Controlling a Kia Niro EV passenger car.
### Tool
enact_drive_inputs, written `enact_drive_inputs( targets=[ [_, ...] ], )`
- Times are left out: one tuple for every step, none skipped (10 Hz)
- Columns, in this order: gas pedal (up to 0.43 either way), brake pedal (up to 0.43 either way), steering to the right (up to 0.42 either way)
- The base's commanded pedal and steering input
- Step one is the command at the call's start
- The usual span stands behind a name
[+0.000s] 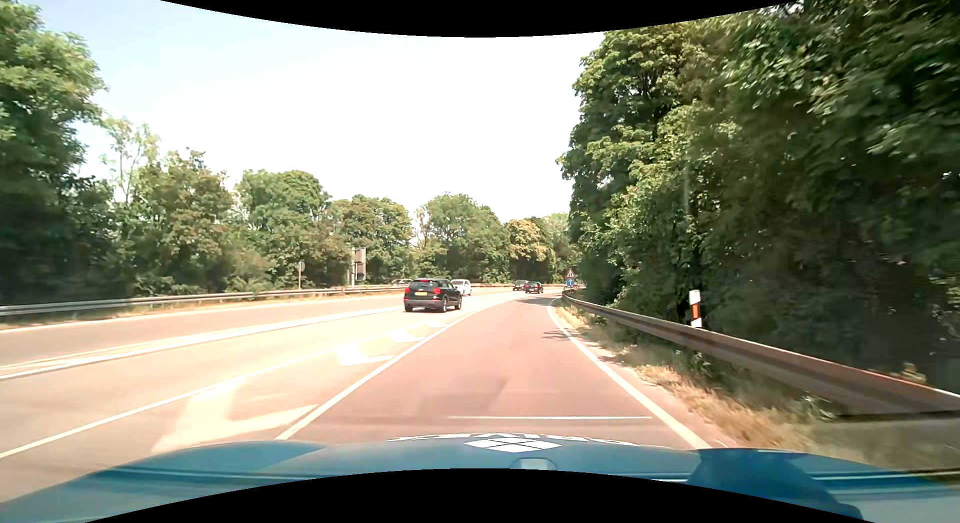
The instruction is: Follow the waypoints while adhering to traffic rules and regulations
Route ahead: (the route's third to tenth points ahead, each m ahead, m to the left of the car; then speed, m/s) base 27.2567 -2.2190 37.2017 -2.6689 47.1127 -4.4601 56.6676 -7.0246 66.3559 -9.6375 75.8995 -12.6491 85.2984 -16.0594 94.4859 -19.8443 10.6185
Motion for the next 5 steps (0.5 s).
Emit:
enact_drive_inputs(
  targets=[
    [0.020,0.000,0.017],
    [0.020,0.000,0.016],
    [0.020,0.000,0.013],
    [0.020,0.000,0.012],
    [0.020,0.000,0.013]
  ],
)
